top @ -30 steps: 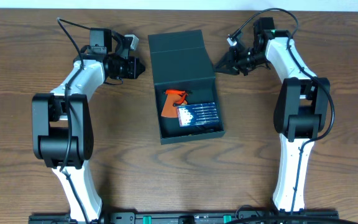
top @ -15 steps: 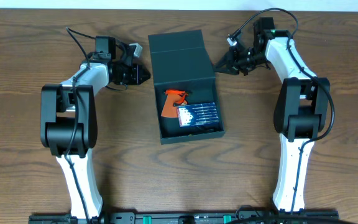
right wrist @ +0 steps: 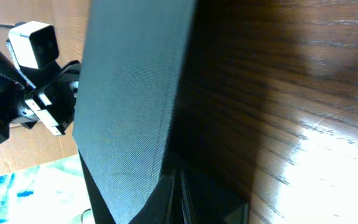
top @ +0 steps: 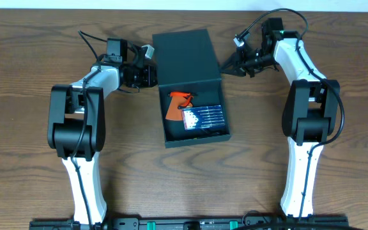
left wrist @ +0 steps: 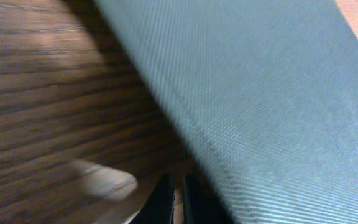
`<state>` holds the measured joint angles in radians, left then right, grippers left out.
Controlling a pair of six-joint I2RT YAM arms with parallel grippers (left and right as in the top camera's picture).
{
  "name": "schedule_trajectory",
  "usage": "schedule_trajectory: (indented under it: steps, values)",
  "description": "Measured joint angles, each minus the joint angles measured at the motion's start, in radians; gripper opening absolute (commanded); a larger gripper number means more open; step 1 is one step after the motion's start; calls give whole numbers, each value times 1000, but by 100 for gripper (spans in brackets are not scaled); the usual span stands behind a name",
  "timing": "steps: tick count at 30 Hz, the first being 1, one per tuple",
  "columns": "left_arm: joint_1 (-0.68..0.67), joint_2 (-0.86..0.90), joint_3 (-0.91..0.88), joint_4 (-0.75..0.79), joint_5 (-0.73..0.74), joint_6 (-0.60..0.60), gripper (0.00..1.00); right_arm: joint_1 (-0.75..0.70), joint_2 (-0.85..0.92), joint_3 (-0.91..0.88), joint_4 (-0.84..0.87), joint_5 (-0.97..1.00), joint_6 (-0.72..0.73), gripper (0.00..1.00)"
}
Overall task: Pack container
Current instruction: 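Push the lid's far edge with both grippers to tip it forward, then swing the lid down over the box with both grippers to close it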
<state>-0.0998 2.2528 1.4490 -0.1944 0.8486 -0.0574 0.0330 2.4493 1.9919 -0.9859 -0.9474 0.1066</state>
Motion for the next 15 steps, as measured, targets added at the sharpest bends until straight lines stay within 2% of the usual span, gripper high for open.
schedule_trajectory:
  steps: [12, 15]
  values:
    - [-4, -1, 0, -12, 44, -18, 6, -1, 0, 0, -1, -63, -32, 6]
    - [-6, -10, 0, -23, 47, -18, 6, -1, 0, 0, -18, -79, -50, 3]
